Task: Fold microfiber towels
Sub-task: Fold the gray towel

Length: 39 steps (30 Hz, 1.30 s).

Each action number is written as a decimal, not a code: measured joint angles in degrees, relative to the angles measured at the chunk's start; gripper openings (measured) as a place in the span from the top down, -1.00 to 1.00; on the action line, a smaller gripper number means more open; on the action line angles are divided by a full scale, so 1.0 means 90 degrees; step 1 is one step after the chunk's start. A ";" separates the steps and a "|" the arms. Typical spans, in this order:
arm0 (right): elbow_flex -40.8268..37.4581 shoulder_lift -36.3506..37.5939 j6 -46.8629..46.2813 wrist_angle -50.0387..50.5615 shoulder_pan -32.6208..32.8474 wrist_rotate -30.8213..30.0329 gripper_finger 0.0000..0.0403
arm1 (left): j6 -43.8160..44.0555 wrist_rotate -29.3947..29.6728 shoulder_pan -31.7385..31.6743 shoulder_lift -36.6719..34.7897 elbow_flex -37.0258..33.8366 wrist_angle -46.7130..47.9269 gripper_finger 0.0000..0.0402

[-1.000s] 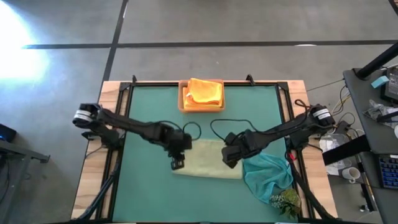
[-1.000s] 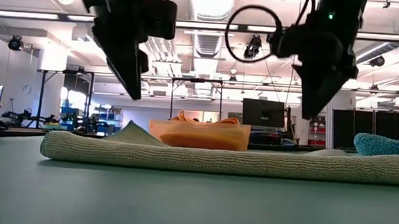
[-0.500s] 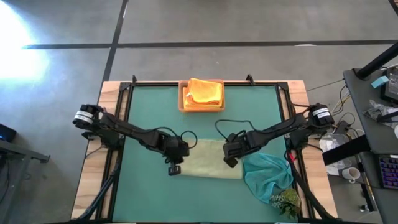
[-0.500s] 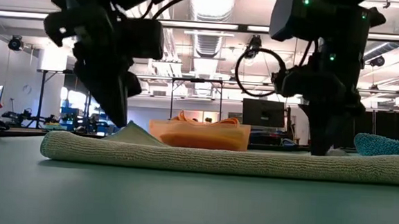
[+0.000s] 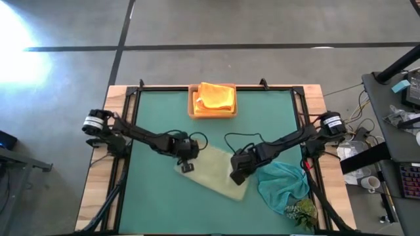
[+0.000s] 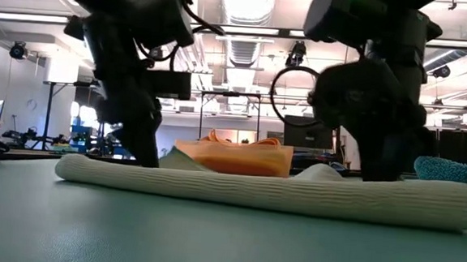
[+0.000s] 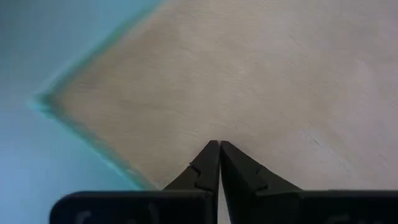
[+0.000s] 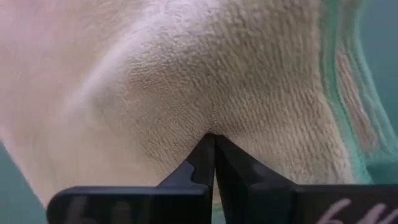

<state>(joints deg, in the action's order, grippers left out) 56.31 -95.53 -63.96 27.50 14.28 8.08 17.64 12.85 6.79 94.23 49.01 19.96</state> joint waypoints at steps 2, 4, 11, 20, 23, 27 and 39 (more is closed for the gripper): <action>0.0173 -0.0162 -0.0006 -0.0036 0.0013 0.0045 0.96 | -0.0198 0.0286 -0.0147 0.0001 0.0002 -0.0003 1.00; 0.0357 -0.0320 0.0010 -0.0075 0.0013 0.0162 0.96 | -0.0396 0.0507 -0.0337 0.0003 0.0003 -0.0003 1.00; 0.1106 -0.0874 0.0547 -0.0052 0.0028 0.0660 0.96 | -0.0716 0.0609 -0.1098 -0.0047 0.0012 0.0057 1.00; 0.1597 -0.0475 0.0862 0.0680 0.0043 0.0386 0.96 | -0.0445 -0.0469 -0.1013 -0.1027 0.0014 -0.0041 1.00; 0.1639 -0.0217 0.0859 0.1255 0.0052 -0.0060 0.96 | 0.0149 -0.0895 -0.0820 -0.1218 0.0015 -0.0261 1.00; 0.1643 0.0233 0.0772 0.1730 0.0052 -0.0688 0.96 | 0.0488 -0.1050 -0.0433 -0.1186 0.0015 -0.0912 1.00; 0.1603 0.0864 0.0662 0.1911 0.0049 -0.2016 0.96 | 0.0842 -0.1041 0.0652 -0.0497 0.0012 -0.3267 1.00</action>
<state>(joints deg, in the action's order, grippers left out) 70.74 -87.75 -58.00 44.70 14.72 -10.06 25.21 3.48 12.66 89.75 49.12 -9.44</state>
